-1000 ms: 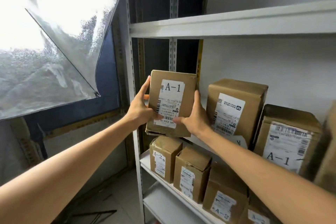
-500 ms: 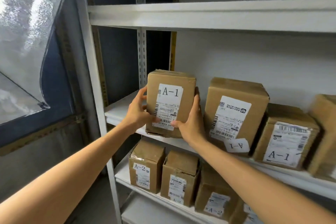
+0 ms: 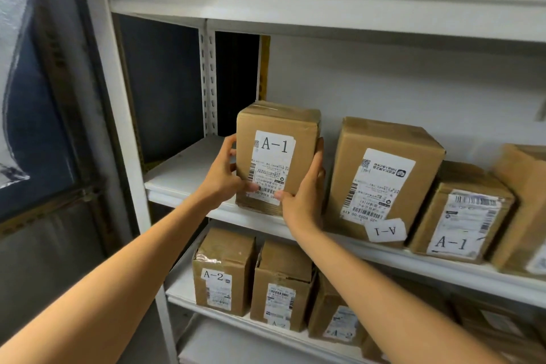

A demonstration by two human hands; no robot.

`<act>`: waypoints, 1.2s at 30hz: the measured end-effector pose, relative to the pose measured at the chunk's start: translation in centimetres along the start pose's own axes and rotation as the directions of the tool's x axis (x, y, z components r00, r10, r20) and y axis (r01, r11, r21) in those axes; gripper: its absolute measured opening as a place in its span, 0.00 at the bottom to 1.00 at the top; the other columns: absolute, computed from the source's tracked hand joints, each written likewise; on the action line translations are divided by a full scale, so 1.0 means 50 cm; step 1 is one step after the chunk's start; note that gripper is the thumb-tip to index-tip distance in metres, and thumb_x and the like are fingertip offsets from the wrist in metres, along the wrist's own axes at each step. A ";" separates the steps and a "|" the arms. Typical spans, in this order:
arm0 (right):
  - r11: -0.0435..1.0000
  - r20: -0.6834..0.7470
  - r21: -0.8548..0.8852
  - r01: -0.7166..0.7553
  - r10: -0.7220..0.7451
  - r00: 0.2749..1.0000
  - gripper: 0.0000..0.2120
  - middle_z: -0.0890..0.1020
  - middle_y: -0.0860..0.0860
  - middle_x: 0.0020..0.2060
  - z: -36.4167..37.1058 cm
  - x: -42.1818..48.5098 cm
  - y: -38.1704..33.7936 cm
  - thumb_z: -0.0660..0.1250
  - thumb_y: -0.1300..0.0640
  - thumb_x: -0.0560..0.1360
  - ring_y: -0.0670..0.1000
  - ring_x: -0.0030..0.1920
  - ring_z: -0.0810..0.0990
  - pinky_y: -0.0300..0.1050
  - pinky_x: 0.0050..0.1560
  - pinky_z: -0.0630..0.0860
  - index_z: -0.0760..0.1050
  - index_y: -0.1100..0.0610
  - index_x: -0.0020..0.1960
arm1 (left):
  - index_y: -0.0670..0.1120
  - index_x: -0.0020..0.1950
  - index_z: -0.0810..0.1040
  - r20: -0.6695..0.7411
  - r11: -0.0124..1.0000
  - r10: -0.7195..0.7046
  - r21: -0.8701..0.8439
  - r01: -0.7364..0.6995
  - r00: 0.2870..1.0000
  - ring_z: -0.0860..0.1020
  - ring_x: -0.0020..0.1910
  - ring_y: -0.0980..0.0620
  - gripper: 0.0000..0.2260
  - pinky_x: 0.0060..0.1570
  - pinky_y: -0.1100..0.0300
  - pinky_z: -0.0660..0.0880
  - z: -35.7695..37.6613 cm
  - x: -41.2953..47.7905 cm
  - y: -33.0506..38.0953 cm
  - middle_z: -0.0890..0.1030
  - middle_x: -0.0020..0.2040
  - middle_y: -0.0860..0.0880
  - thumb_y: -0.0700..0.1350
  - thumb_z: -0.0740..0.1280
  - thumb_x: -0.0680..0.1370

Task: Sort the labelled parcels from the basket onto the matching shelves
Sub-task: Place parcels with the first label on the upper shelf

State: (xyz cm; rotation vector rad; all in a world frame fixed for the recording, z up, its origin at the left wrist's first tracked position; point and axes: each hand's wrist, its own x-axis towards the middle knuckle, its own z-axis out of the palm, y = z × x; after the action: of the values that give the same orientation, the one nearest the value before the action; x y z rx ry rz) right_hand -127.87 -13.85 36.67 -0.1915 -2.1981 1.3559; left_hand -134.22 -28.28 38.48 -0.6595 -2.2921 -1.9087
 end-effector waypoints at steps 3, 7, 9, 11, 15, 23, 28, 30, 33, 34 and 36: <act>0.999 0.011 -0.025 0.024 -0.024 1.000 0.53 0.55 0.52 0.75 -0.003 -0.010 0.002 0.71 0.67 0.72 0.53 0.73 0.61 0.55 0.69 0.67 0.36 0.47 0.77 | 0.54 0.66 0.62 0.001 1.000 0.006 -0.015 -0.006 1.000 0.75 0.56 0.51 0.38 0.45 0.54 0.81 -0.004 -0.004 -0.012 0.73 0.56 0.49 0.26 0.73 0.66; 0.995 -0.016 -0.070 0.068 -0.069 0.997 0.50 0.55 0.54 0.73 -0.002 -0.032 -0.010 0.71 0.66 0.72 0.52 0.73 0.59 0.48 0.67 0.67 0.37 0.51 0.78 | 0.50 0.64 0.64 -0.034 1.000 0.011 -0.029 -0.012 0.999 0.77 0.51 0.55 0.34 0.39 0.64 0.79 -0.001 -0.019 -0.011 0.74 0.51 0.52 0.25 0.72 0.66; 0.985 -0.068 -0.120 0.120 -0.129 0.989 0.50 0.54 0.55 0.73 0.002 -0.049 -0.017 0.72 0.65 0.71 0.51 0.73 0.55 0.34 0.70 0.60 0.39 0.55 0.78 | 0.47 0.63 0.65 -0.045 1.000 0.011 -0.028 -0.012 0.999 0.78 0.49 0.56 0.32 0.41 0.63 0.80 0.004 -0.024 -0.008 0.75 0.50 0.52 0.25 0.71 0.67; 0.954 -0.122 -0.192 0.231 -0.256 0.959 0.48 0.56 0.59 0.71 -0.001 -0.066 -0.023 0.73 0.68 0.68 0.48 0.69 0.54 0.17 0.61 0.50 0.47 0.61 0.77 | 0.46 0.64 0.65 -0.052 1.000 0.010 0.007 -0.010 0.999 0.78 0.48 0.57 0.30 0.41 0.65 0.79 0.010 -0.031 -0.003 0.74 0.50 0.53 0.25 0.71 0.68; 0.836 -0.007 -0.286 0.467 -0.489 0.872 0.39 0.63 0.59 0.67 -0.013 -0.070 -0.017 0.71 0.68 0.67 0.54 0.66 0.62 0.41 0.62 0.72 0.57 0.58 0.73 | 0.45 0.67 0.69 -0.128 0.978 -0.006 0.208 0.033 0.992 0.78 0.51 0.55 0.30 0.49 0.62 0.77 0.001 -0.058 -0.002 0.77 0.52 0.52 0.33 0.75 0.69; 0.762 0.415 -0.143 0.632 -0.533 0.737 0.18 0.73 0.54 0.57 0.025 -0.061 -0.071 0.67 0.58 0.75 0.53 0.55 0.73 0.40 0.45 0.70 0.67 0.57 0.63 | 0.46 0.62 0.76 -0.247 0.613 -0.031 0.761 0.214 0.968 0.78 0.52 0.51 0.21 0.50 0.58 0.78 -0.119 -0.206 0.047 0.78 0.57 0.47 0.37 0.74 0.71; 0.649 0.637 0.028 0.761 -0.598 0.487 0.16 0.74 0.52 0.52 0.075 -0.109 -0.110 0.72 0.54 0.71 0.52 0.50 0.75 0.44 0.44 0.74 0.70 0.56 0.55 | 0.48 0.60 0.78 -0.423 0.387 -0.093 0.819 0.424 0.901 0.79 0.51 0.50 0.19 0.50 0.55 0.79 -0.142 -0.370 0.105 0.80 0.54 0.49 0.45 0.76 0.70; 0.592 0.702 0.143 0.793 -0.626 0.340 0.18 0.75 0.52 0.51 0.081 -0.155 -0.127 0.72 0.53 0.70 0.52 0.50 0.76 0.47 0.47 0.77 0.71 0.55 0.55 | 0.49 0.58 0.79 -0.542 0.348 -0.084 0.770 0.535 0.836 0.79 0.51 0.51 0.18 0.50 0.54 0.78 -0.123 -0.451 0.130 0.80 0.53 0.51 0.48 0.75 0.69; 0.494 0.776 0.319 0.808 -0.627 0.077 0.20 0.75 0.51 0.52 0.076 -0.244 -0.139 0.73 0.53 0.70 0.51 0.51 0.75 0.45 0.48 0.76 0.71 0.55 0.58 | 0.50 0.56 0.79 -0.693 0.288 -0.099 0.667 0.687 0.714 0.79 0.51 0.51 0.17 0.51 0.54 0.78 -0.071 -0.583 0.158 0.80 0.52 0.51 0.49 0.75 0.68; 0.466 0.781 0.371 0.803 -0.625 0.001 0.21 0.75 0.51 0.53 0.072 -0.280 -0.138 0.73 0.53 0.70 0.51 0.51 0.75 0.44 0.48 0.76 0.71 0.55 0.59 | 0.50 0.57 0.78 -0.735 0.271 -0.109 0.625 0.732 0.669 0.79 0.51 0.51 0.18 0.52 0.53 0.78 -0.047 -0.630 0.165 0.80 0.52 0.51 0.49 0.74 0.69; 0.414 0.769 0.472 0.779 -0.626 -0.133 0.21 0.75 0.52 0.54 0.058 -0.357 -0.133 0.72 0.53 0.71 0.51 0.51 0.75 0.42 0.47 0.76 0.71 0.56 0.60 | 0.49 0.58 0.78 -0.809 0.230 -0.127 0.538 0.811 0.574 0.79 0.51 0.51 0.18 0.52 0.52 0.78 0.008 -0.728 0.181 0.80 0.52 0.50 0.49 0.74 0.70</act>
State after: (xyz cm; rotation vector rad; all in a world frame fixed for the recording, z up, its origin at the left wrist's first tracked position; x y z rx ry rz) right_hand -113.29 -26.33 34.72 1.9881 -2.3472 0.5043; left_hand -97.85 -36.56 34.53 0.8961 -2.5968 -0.3822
